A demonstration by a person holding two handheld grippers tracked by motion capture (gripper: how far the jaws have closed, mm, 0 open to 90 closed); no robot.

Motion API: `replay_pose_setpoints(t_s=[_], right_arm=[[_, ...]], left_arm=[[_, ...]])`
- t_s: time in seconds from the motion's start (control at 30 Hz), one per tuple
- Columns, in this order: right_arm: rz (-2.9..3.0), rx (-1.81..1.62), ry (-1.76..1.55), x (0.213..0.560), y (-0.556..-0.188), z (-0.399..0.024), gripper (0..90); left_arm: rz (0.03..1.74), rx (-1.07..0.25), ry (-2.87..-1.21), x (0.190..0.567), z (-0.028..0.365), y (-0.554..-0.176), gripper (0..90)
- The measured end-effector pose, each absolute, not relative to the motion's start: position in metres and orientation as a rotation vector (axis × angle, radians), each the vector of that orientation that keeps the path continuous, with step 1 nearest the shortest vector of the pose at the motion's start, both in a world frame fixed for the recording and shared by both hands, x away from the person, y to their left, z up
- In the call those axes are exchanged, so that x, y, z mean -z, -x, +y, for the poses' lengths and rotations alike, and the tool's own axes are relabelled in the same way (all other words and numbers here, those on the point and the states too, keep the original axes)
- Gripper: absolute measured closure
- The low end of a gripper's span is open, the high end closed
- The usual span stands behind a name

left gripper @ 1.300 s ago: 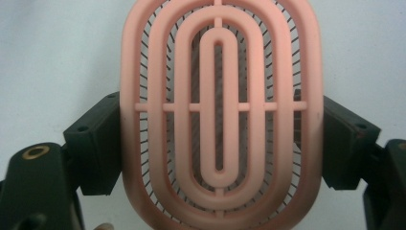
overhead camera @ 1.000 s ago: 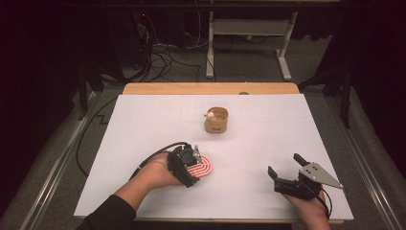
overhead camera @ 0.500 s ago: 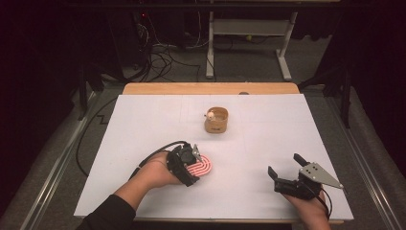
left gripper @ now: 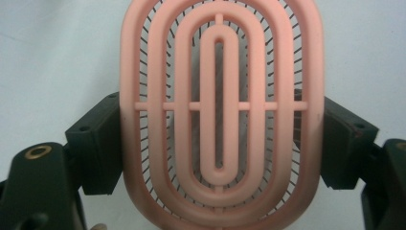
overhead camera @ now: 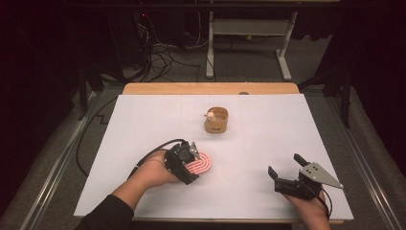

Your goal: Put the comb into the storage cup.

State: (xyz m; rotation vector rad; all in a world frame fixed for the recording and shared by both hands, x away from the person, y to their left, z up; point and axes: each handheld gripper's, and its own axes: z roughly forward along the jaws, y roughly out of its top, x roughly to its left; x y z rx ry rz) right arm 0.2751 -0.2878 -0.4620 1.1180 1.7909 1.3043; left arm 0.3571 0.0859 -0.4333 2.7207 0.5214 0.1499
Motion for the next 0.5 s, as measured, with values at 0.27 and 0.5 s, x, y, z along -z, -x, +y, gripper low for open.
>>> replay_pose_setpoints(t_s=[0.27, 0.5], right_arm=[[1.790, -1.305, -1.119, 0.462, -0.275, -0.288, 0.0], [1.790, -1.305, -1.115, 0.462, -0.275, -0.287, 0.0]], left_arm=[[0.553, -0.135, -2.648, 0.423, 0.094, -0.359, 18.4], [0.585, -0.111, -2.546, 0.418, 0.100, -0.357, 18.3]])
